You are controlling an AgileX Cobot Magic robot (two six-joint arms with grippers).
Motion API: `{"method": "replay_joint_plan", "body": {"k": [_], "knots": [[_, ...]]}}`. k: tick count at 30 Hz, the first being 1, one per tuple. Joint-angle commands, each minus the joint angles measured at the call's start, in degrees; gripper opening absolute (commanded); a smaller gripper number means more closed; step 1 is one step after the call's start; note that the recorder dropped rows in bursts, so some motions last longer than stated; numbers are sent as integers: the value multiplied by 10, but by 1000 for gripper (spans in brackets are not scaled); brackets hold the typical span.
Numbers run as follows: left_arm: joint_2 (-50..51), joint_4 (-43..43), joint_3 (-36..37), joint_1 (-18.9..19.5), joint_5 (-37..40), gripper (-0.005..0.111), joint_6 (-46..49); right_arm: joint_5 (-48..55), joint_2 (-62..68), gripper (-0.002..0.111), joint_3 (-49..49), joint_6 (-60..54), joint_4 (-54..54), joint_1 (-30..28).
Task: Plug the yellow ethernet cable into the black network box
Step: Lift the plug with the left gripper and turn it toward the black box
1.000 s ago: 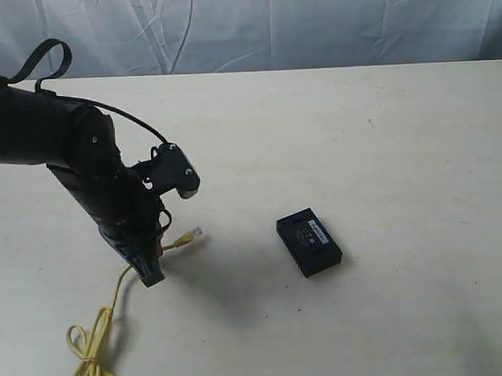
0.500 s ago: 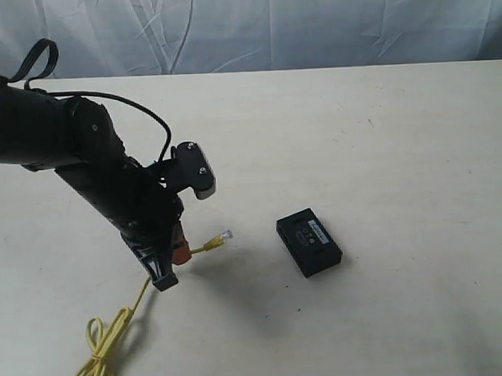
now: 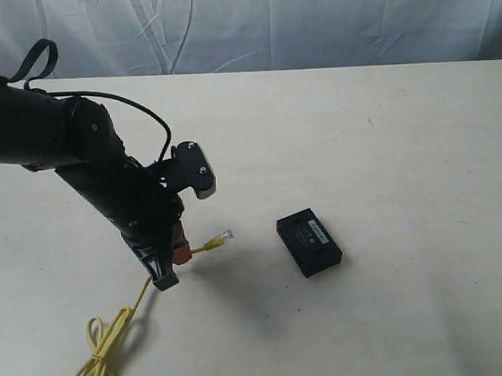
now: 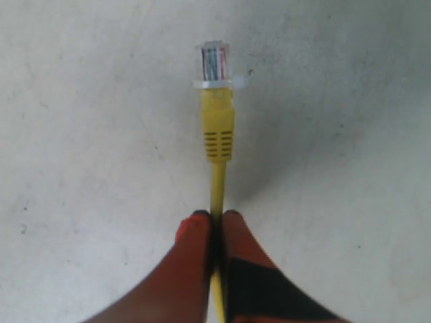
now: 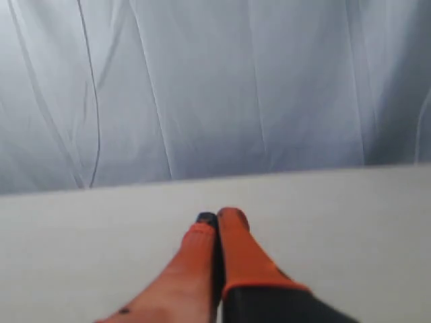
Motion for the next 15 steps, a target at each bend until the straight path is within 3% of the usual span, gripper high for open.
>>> {"method": "replay_joint_plan", "body": {"k": [1,10,13,15], "knots": [[-5,-8,3,-2,-2,0,0,-138,-3,0,1,-2,-1,1],[-5,-8,3,-2,-1,0,-1,-235,-3,0,1,-7,-1,1],[-5,-17,3,-2,-1,0,-2,-201,-3,0,1,-8,5,1],[-5,-22,3,-4,-1,0,-3,-127,-1,-1,-14,-8,48,1]]}}
